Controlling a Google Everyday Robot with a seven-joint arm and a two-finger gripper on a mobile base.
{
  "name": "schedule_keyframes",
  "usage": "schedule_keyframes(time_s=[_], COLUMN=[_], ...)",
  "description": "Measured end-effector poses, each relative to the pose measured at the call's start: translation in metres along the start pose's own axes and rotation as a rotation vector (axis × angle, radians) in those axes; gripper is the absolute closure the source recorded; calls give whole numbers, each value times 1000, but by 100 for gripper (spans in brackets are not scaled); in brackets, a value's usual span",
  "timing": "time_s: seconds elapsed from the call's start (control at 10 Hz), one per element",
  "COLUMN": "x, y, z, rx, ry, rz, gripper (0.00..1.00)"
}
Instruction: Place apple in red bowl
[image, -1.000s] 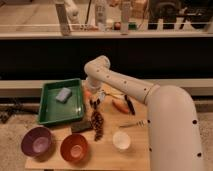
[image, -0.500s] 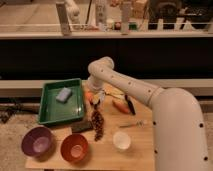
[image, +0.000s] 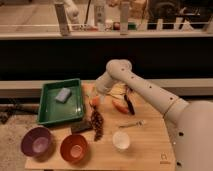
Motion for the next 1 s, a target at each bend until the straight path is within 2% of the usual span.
schedule_keyframes(time_s=[0.1,0.2,0.3,0.5,0.6,0.7,1.0], x=[1,0,-3,-13,-16,-15,-15], y=[1,1,6,26,31,33,34], z=[0,1,6,22,25,24,16], rx=[0,-4,-33,-137,-193,-222,-225], ry=[1,5,40,155,199,219,223], rz=[2,5,32,118,160,181,184], gripper=[100,96,87,67,57,45,21])
